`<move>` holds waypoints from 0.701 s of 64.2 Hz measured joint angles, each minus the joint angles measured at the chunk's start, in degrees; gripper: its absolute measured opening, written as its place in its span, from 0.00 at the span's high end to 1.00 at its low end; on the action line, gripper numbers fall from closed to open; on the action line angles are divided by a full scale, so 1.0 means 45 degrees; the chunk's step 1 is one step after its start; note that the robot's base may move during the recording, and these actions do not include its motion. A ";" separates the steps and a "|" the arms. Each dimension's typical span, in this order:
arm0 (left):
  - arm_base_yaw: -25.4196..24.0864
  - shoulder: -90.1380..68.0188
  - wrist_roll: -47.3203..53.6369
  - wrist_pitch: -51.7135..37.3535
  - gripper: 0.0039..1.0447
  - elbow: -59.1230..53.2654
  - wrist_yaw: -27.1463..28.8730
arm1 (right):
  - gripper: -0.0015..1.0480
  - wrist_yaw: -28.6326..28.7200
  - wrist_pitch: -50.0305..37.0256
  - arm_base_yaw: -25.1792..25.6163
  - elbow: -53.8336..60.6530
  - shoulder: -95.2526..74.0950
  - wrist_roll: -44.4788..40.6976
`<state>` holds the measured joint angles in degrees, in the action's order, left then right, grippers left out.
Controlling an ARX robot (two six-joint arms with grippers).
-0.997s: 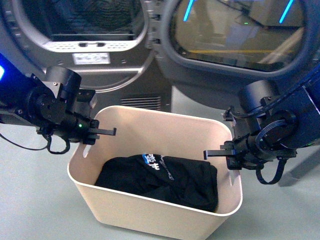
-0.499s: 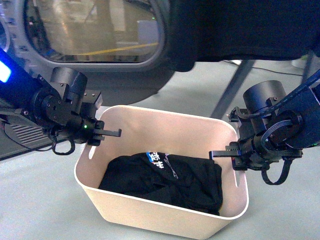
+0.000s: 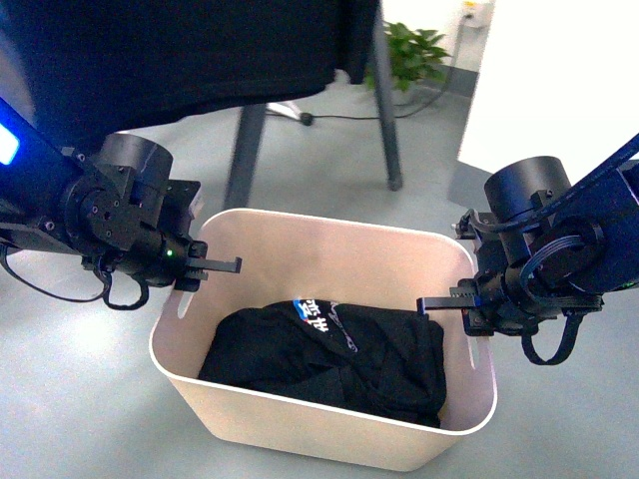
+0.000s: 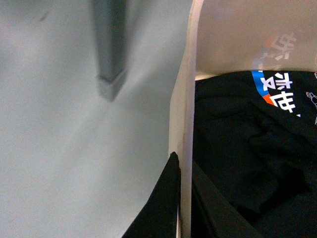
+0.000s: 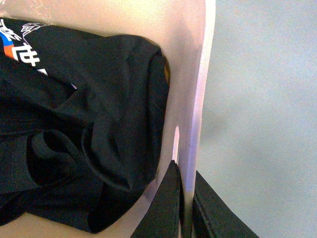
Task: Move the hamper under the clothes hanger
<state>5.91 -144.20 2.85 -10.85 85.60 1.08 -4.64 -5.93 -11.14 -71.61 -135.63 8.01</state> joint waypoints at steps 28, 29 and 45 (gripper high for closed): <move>0.0015 0.0005 -0.0005 0.0005 0.96 -0.0005 0.0024 | 0.97 -0.0005 0.0000 0.0005 0.0000 0.0000 -0.0005; 0.0015 0.0005 -0.0005 0.0005 0.96 -0.0005 0.0010 | 0.97 -0.0005 0.0000 0.0005 0.0000 0.0000 -0.0010; 0.0102 0.0010 0.0000 0.0010 0.96 0.0010 -0.0024 | 0.97 -0.0068 0.0005 0.0146 0.0015 0.0000 -0.0005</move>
<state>6.37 -144.16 2.85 -10.81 85.65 0.97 -4.95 -5.91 -10.48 -71.55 -135.63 7.99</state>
